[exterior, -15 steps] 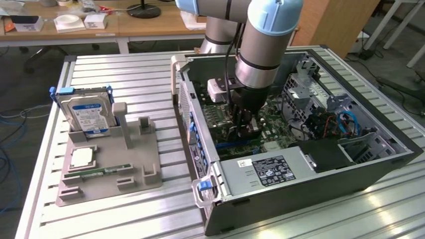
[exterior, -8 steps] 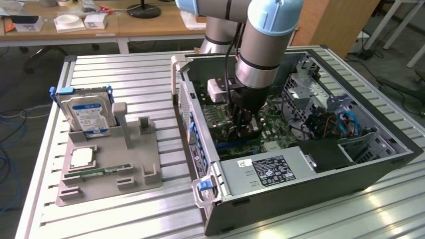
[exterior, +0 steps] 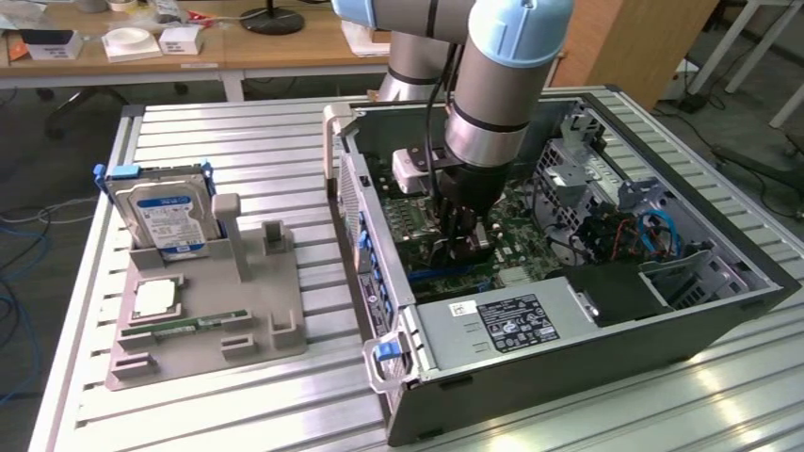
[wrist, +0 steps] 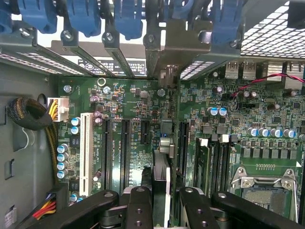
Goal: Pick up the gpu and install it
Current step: 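Insert the gpu into the slot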
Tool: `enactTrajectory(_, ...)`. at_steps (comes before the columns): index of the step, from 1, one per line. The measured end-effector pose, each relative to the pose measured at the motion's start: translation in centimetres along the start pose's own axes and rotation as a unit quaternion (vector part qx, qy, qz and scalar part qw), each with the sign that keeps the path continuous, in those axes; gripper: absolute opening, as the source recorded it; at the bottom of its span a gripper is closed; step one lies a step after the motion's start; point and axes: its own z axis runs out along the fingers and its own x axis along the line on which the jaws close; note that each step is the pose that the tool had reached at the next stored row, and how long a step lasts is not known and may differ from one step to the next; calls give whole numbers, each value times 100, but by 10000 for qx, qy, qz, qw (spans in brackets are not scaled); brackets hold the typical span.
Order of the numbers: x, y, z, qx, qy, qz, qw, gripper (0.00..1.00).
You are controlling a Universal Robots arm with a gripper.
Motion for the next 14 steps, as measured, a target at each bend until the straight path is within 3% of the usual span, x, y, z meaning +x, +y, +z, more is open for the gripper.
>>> enactTrajectory(6,-1,1,-84,1,0,1,10000,27)
enactTrajectory(14,-1,-5,-96,1,1,1,10000,27)
